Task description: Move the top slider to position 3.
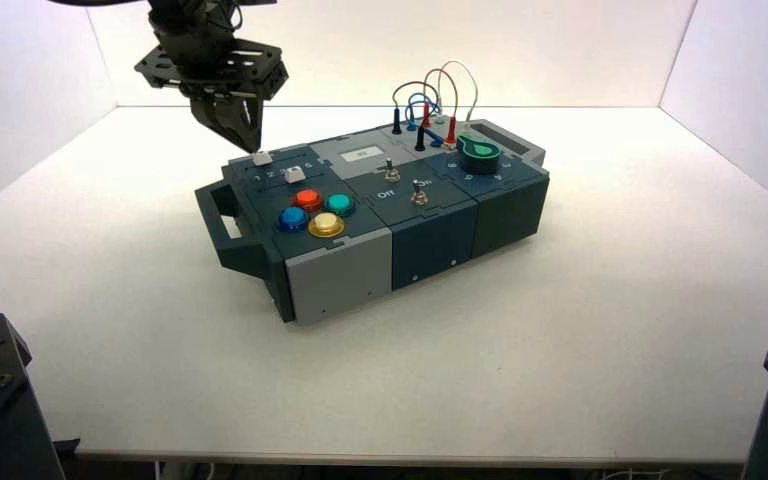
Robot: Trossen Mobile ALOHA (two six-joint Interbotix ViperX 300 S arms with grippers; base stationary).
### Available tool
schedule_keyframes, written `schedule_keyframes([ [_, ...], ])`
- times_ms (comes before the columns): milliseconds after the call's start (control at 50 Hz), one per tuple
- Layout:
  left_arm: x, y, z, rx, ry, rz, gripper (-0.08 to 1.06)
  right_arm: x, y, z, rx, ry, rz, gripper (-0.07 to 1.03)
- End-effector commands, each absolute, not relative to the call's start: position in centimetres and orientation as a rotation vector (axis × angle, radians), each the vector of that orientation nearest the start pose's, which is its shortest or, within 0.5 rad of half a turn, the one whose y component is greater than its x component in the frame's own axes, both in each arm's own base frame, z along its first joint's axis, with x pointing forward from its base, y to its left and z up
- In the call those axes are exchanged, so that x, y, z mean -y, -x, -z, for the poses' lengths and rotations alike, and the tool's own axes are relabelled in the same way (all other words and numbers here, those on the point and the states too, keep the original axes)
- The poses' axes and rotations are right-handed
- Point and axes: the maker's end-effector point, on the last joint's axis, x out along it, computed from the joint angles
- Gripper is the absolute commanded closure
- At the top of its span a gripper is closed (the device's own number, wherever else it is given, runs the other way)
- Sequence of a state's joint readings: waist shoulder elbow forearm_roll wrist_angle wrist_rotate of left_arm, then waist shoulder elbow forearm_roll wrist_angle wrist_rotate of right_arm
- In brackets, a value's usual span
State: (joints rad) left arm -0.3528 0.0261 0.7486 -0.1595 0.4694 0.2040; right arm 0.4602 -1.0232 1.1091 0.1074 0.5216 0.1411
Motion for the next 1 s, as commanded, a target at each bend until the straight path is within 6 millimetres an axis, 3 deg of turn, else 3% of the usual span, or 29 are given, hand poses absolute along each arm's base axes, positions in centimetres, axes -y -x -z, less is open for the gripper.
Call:
schedule_keyframes([
  [20, 13.3, -31.7, -6.4, -1.182, -0.234, 0.420, 1.01, -10.8, -19.5, -21.5, -0.635, -0.107, -0.430, 0.99],
  [1000, 13.1, -31.4, -4.5, -1.231, -0.281, 0.442, 1.01, -10.7, -19.5, -21.5, -0.634, -0.106, -0.428, 0.99],
])
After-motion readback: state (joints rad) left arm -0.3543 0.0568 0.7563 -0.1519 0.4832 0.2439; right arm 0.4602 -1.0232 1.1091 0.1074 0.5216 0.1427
